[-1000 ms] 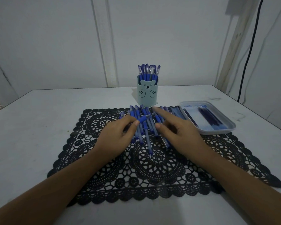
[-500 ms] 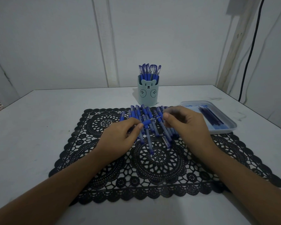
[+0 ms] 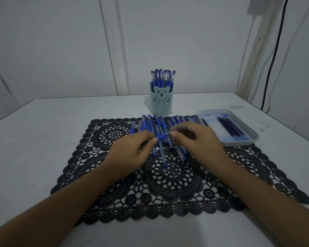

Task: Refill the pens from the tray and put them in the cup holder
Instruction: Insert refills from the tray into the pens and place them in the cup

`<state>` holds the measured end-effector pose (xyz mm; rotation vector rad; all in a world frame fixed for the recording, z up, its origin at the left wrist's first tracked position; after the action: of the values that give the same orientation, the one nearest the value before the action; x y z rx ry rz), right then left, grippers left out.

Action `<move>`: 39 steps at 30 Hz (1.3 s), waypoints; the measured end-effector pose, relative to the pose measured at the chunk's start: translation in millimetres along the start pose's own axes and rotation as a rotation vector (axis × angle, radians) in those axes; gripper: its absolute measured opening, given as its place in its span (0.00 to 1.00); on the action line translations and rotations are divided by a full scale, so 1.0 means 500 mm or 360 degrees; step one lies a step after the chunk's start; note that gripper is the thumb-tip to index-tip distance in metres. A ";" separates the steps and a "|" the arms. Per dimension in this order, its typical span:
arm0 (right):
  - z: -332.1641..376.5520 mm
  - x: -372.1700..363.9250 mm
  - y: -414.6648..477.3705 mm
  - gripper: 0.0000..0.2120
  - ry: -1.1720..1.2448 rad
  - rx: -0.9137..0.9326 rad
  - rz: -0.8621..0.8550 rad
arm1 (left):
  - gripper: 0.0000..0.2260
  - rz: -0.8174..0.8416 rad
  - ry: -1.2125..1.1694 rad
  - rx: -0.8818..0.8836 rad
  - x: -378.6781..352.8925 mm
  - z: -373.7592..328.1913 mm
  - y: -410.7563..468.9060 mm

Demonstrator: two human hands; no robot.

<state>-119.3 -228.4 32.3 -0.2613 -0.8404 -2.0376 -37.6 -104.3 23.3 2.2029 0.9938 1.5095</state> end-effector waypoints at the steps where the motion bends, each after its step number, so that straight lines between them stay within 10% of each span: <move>1: -0.001 -0.003 0.000 0.03 0.0005 -0.0014 0.0036 | 0.17 0.0007 0.0011 -0.0026 0.000 -0.004 -0.001; 7: -0.004 -0.006 -0.010 0.26 -0.0347 -0.0121 0.0066 | 0.15 0.0099 0.0140 -0.0156 -0.008 -0.030 -0.002; 13: -0.001 -0.008 -0.001 0.03 -0.0246 -0.0021 0.0237 | 0.17 0.0027 0.0006 -0.0046 0.000 -0.013 0.002; 18: -0.003 -0.006 -0.003 0.18 -0.0361 -0.0044 0.0189 | 0.16 0.0065 0.0049 -0.0095 -0.005 -0.023 0.000; 39: -0.006 -0.019 -0.006 0.13 -0.0403 -0.0079 0.0394 | 0.14 0.0013 0.0083 -0.0135 0.001 -0.024 -0.002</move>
<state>-115.9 -223.1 24.2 -0.6311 -0.8642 -1.8171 -48.7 -104.8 28.2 2.1221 0.9200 1.5897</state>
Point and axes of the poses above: each hand's wrist, its own y-axis towards the middle knuckle, its own x-axis out of the back of the hand, z = x × y, the point moved 8 cm from there along y, towards the middle knuckle, and after that the axes turned 7 degrees about -y, right-handed, at the moved point
